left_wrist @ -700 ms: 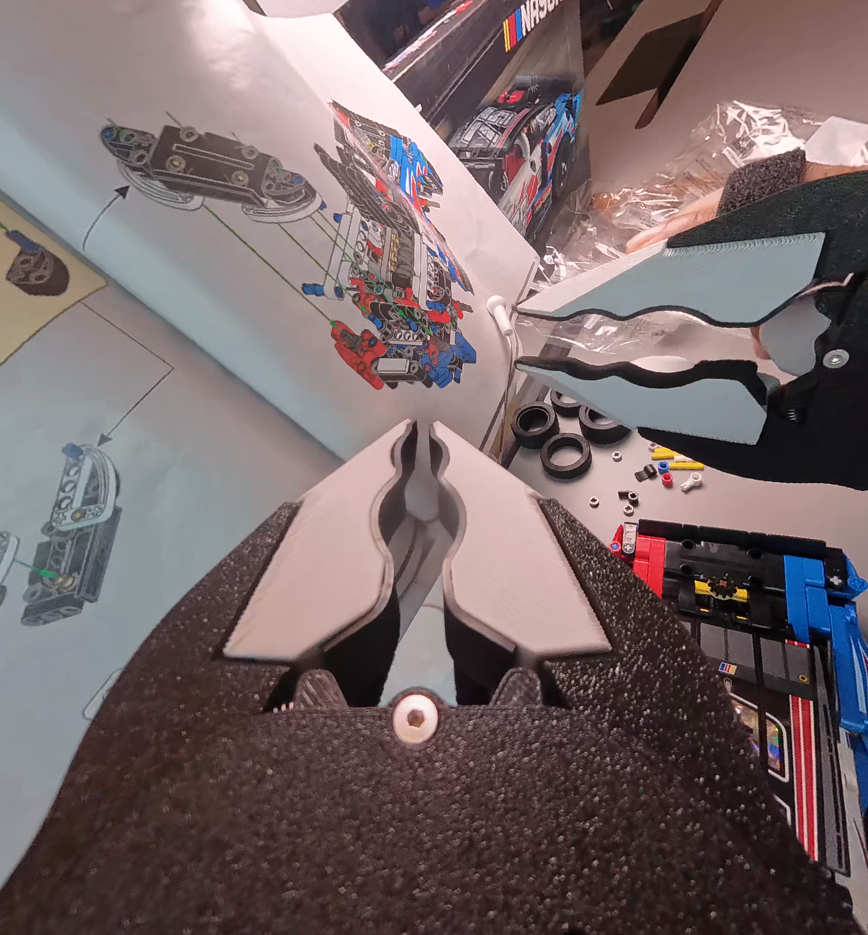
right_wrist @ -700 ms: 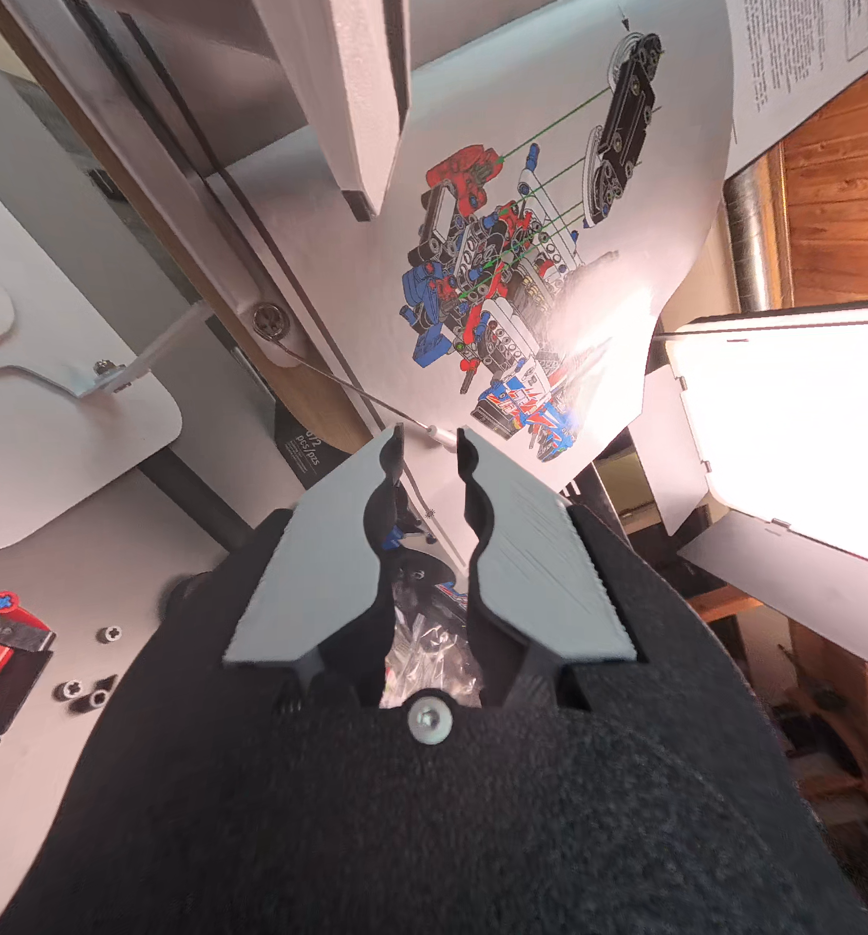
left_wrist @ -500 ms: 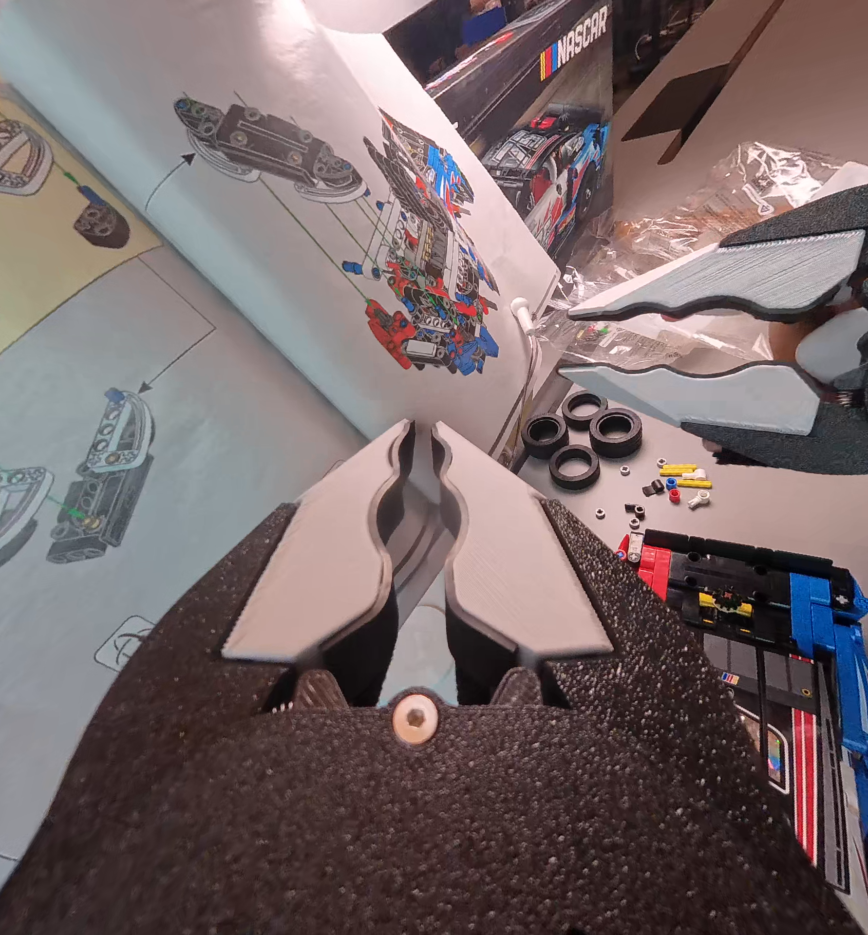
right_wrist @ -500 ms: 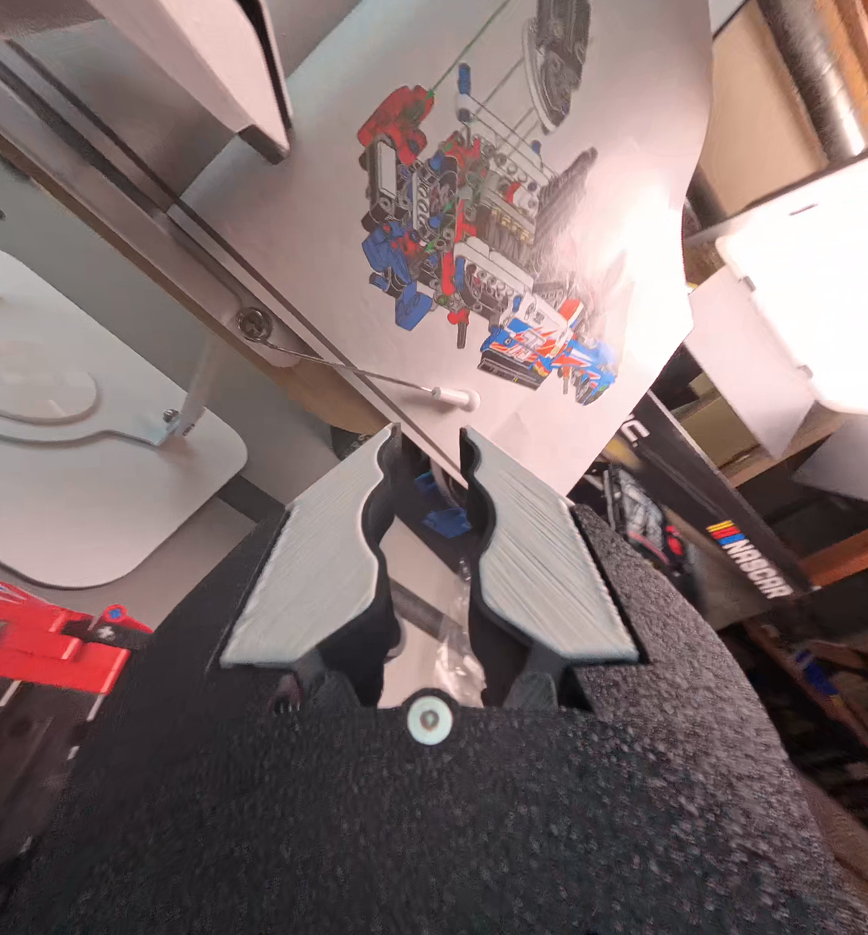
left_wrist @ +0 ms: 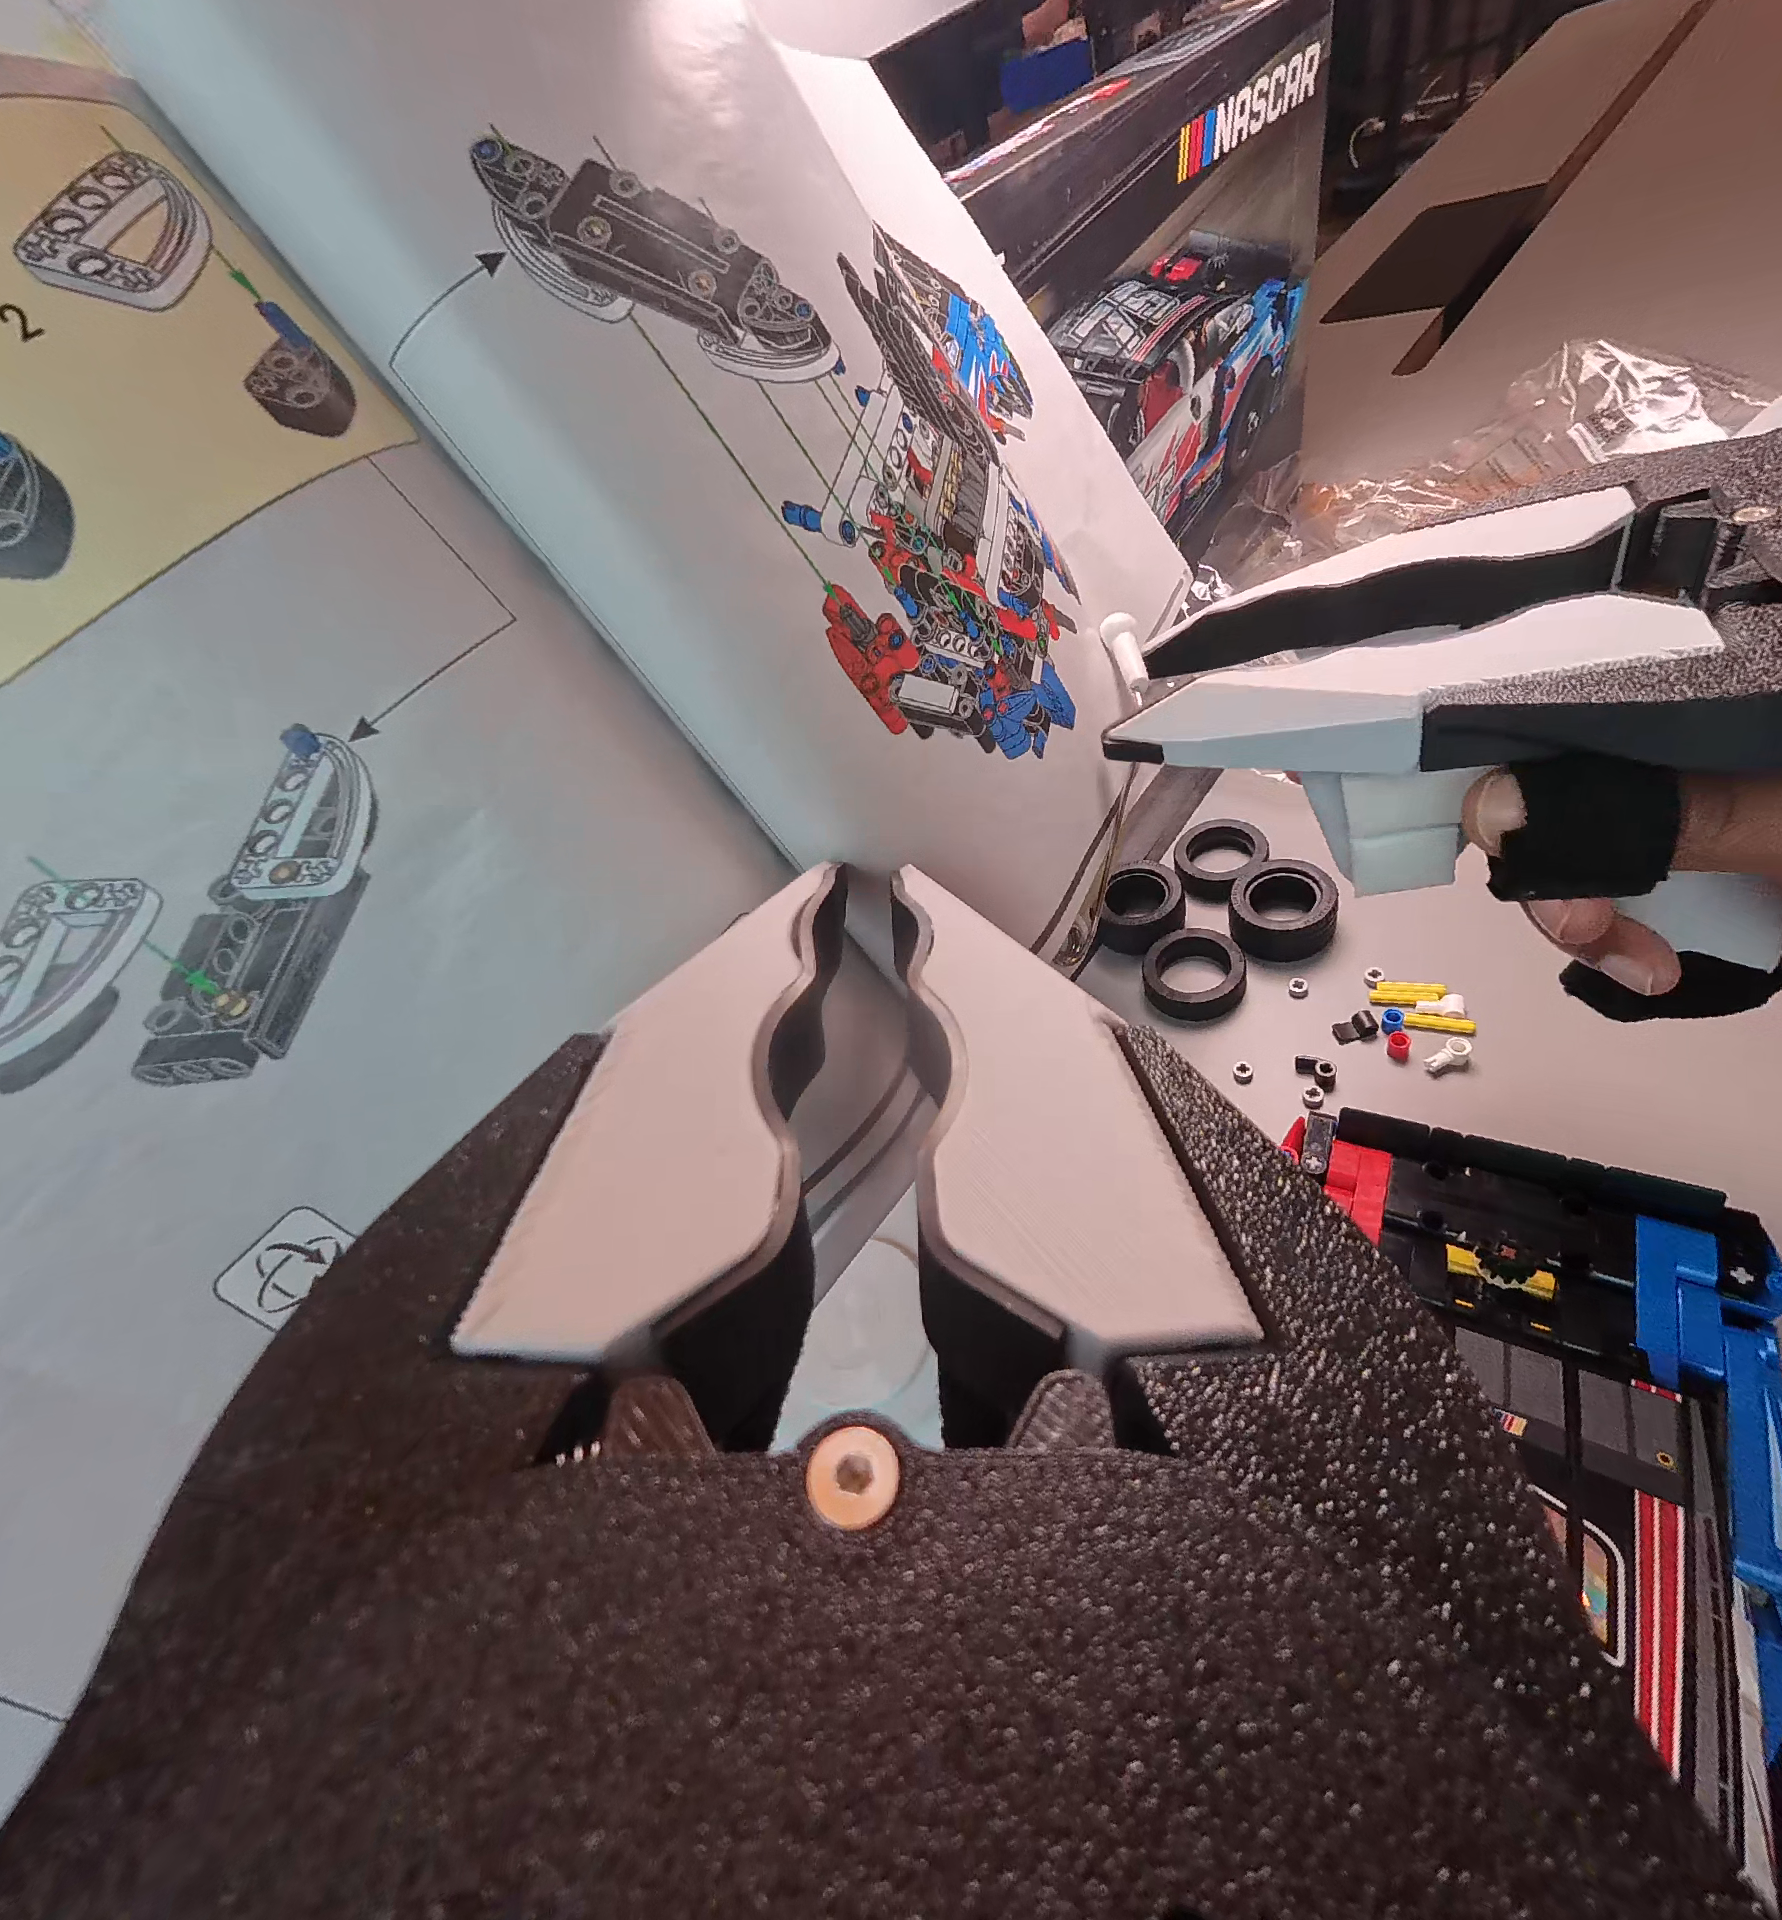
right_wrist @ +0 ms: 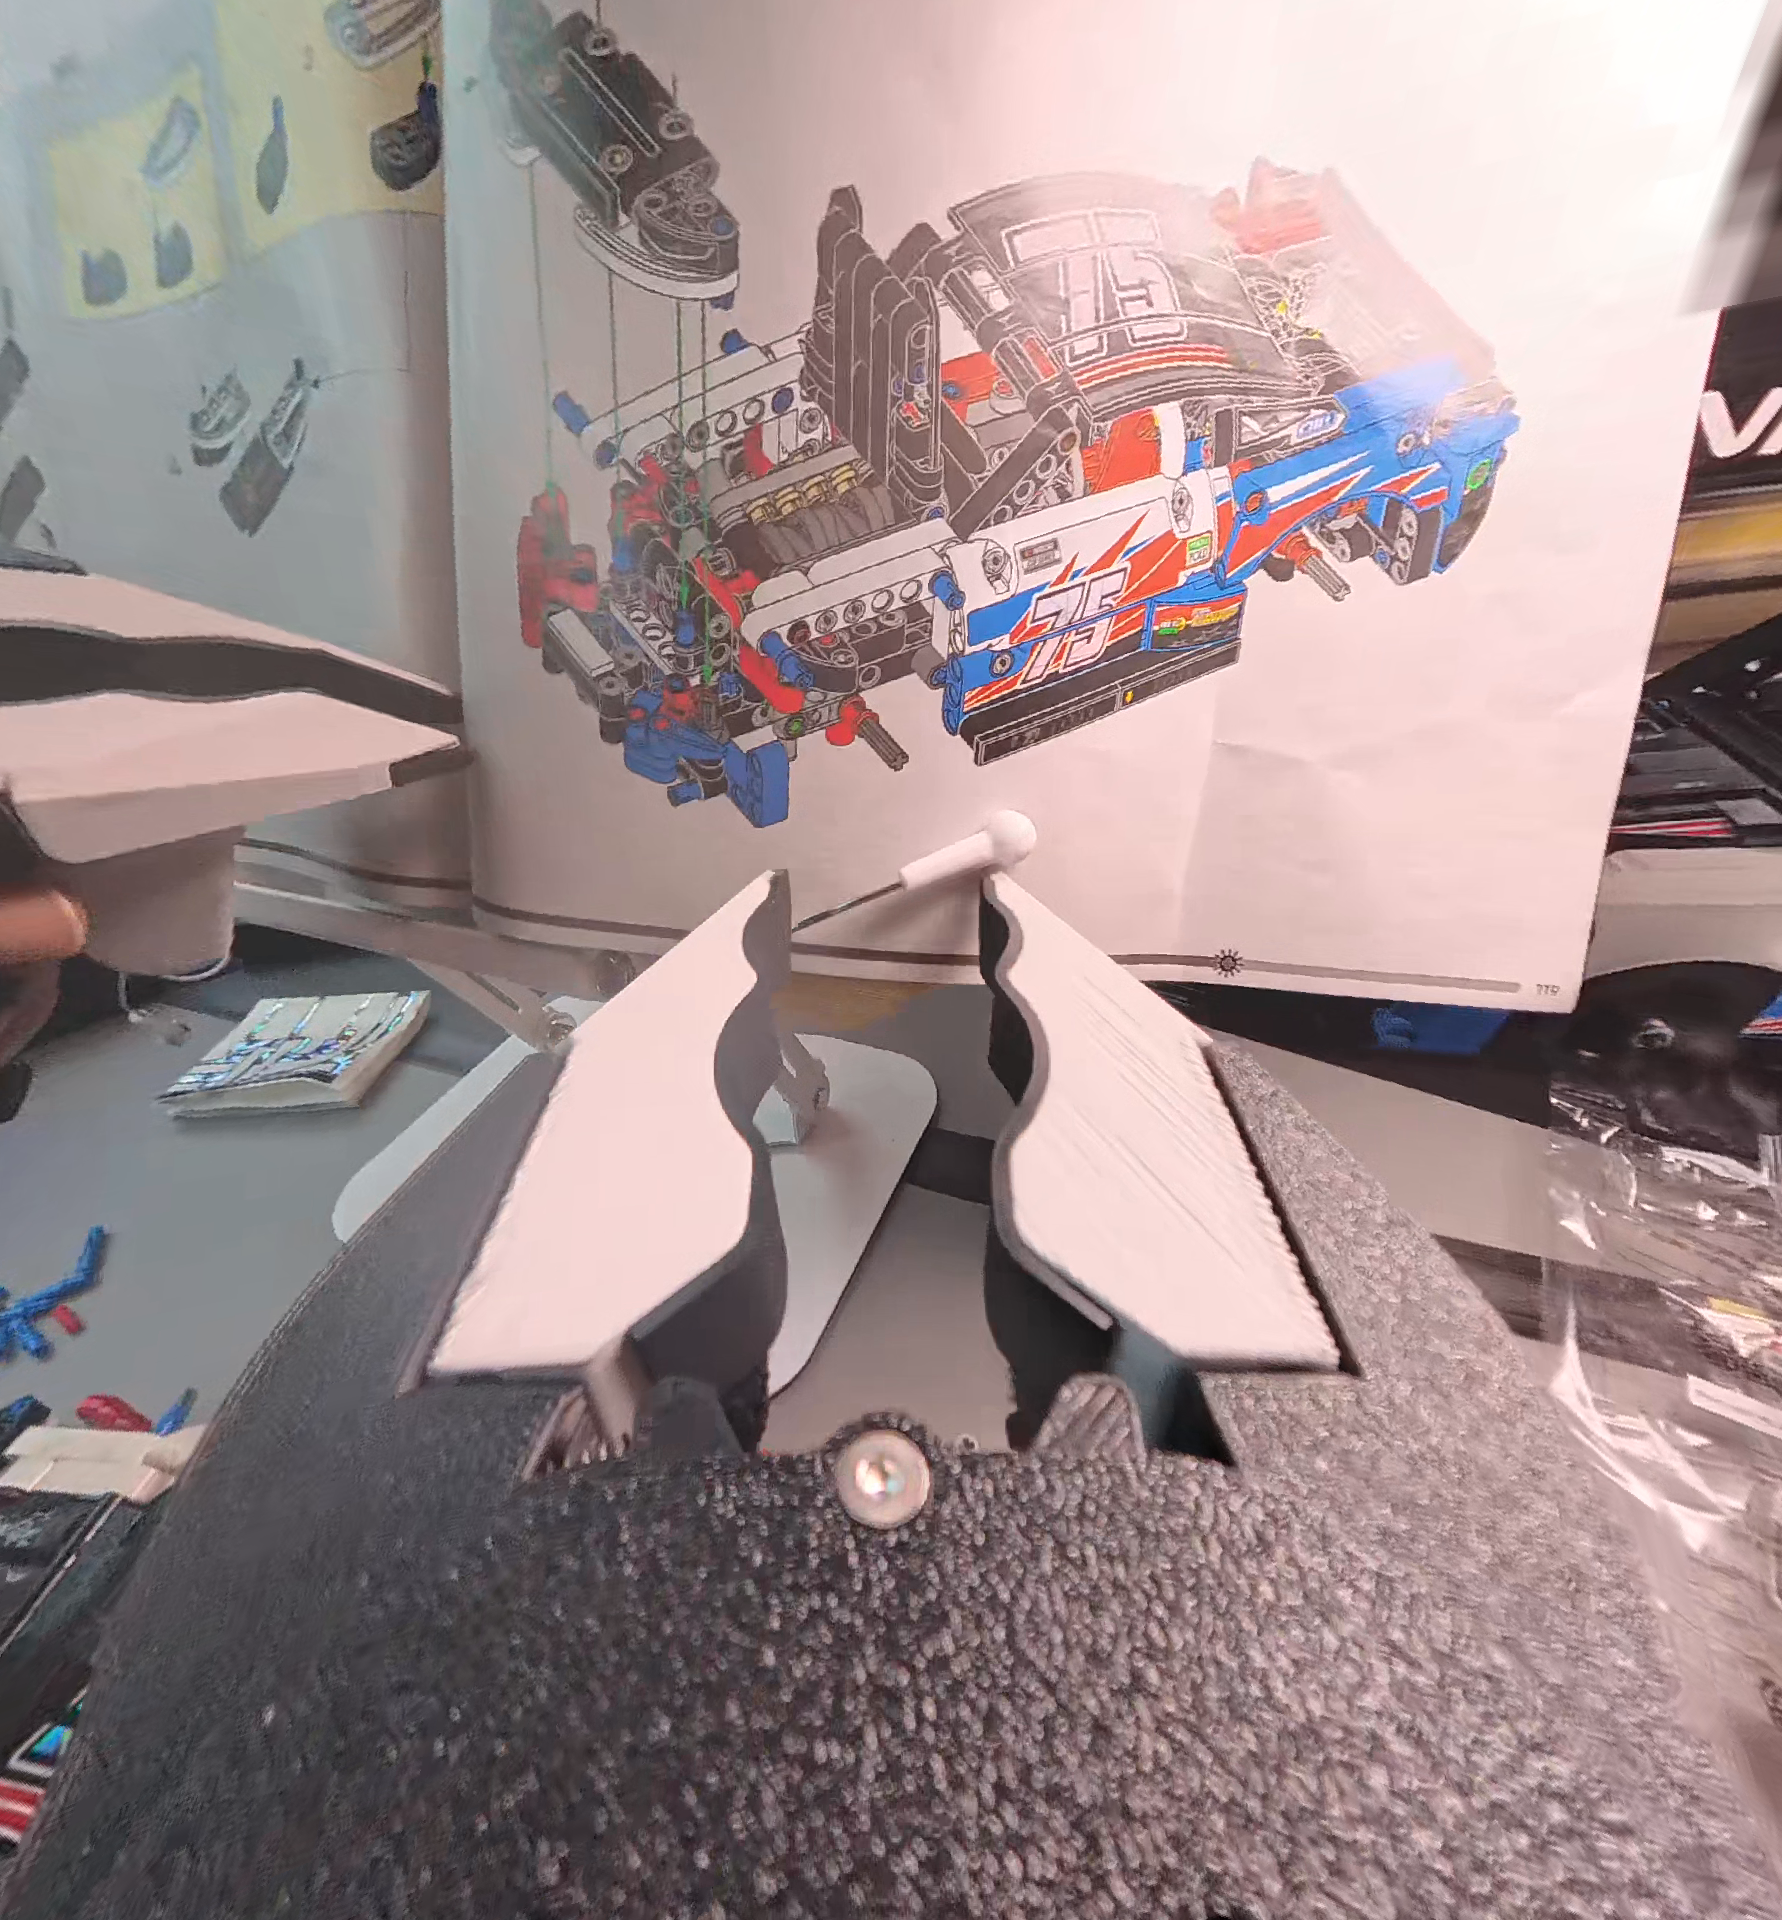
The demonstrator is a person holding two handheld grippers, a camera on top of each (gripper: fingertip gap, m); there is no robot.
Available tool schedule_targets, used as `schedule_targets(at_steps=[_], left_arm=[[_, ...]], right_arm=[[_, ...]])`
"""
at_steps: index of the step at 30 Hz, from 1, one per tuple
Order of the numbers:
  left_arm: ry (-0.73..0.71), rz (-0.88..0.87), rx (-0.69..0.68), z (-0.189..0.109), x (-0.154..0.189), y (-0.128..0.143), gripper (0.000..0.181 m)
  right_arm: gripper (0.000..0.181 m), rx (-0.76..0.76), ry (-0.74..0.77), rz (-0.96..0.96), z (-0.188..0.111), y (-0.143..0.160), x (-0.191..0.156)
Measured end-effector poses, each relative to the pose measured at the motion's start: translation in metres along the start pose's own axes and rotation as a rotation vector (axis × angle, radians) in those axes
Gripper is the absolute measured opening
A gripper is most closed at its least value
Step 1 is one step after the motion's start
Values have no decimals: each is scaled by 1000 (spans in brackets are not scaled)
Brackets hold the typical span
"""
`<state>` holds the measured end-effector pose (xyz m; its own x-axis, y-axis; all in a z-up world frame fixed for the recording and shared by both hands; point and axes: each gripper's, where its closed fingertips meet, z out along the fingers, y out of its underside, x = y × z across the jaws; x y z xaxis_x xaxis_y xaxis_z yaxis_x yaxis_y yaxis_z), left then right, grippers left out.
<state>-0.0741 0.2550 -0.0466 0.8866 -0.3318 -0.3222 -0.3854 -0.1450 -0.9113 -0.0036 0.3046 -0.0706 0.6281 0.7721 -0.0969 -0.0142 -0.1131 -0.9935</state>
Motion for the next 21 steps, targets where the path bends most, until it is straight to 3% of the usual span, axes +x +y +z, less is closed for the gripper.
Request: schedule_targets(at_steps=[3,9,11,13,16,21], left_arm=[[0,3,-2,0,0,0,7],[11,6,-5,0,0,0,7],[14,6,-6,1,0,0,7],[15,8,-6,2,-1,0,6],[14,-4,-6,1,-2,0,7],[31,-5,-4,0,0,0,7]], right_arm=[[17,24,14,23,3,-4,0],[0,131,27,-91,-1,-23,-13],[0,200,8,-198,-8,-40,-27],[0,167,18,-297,-6,-44,-37],[0,141,85,-304,-6,-48,-30],[42,68,151,-131,-1,-24,-6]])
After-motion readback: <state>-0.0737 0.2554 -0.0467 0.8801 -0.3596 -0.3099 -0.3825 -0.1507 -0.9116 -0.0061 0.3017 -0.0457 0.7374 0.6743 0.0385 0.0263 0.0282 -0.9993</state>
